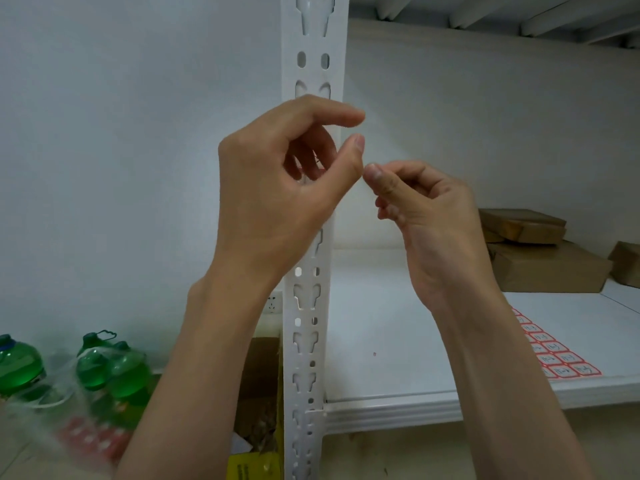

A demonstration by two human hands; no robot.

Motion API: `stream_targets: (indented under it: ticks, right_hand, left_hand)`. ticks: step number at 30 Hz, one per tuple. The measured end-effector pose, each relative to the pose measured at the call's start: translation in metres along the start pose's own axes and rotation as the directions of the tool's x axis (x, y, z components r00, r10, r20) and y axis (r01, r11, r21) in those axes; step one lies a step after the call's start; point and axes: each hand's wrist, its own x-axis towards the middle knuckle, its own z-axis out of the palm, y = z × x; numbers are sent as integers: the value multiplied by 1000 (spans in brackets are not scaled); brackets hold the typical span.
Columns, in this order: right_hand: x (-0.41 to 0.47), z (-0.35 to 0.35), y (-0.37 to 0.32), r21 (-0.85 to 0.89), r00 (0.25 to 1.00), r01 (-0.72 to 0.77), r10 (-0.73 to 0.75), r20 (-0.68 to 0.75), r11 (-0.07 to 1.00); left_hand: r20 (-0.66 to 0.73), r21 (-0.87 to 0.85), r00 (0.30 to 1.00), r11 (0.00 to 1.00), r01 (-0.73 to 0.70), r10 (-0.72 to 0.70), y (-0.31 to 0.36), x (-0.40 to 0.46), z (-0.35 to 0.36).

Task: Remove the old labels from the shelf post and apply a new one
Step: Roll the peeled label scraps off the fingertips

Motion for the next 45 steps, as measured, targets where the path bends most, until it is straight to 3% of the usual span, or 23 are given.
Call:
stream_targets:
  ticks: [7, 15, 19, 23, 29, 36, 42, 45]
  right_hand:
    - [7, -32, 32, -269, 994, -102, 90, -58, 958]
    - [8, -55, 83, -576, 960, -250, 277, -43, 778]
    - [4, -62, 105, -561, 906, -391, 412, -97, 730]
    - [-4, -68, 119, -685, 888, -376, 454, -73, 625]
    - [-5, -72, 126, -779, 858, -368, 508, -74, 507]
    - [-2, -70, 128, -744, 899, -356, 424, -108, 566]
    - [-2, -59, 124, -685, 914, -352, 392, -104, 638]
    - [-1, -53, 119, -650, 927, -334, 363, -95, 682]
  left_hand:
    - [142, 174, 987, 980, -93, 69, -3, -7, 19]
    - [288, 361, 954, 914, -186, 81, 10, -18, 46]
    - [294, 421, 955, 891, -171, 44, 11, -23, 56]
    - [284, 364, 958, 918, -158, 52, 13, -25, 58]
    - [52, 241, 996, 967, -84, 73, 4, -5, 29]
    - [-58, 298, 993, 947, 116, -104, -18, 1, -5]
    - [-65, 224, 985, 959, 172, -161, -15, 2, -9]
    - [-108, 104, 959, 957, 271, -260, -14, 0, -7]
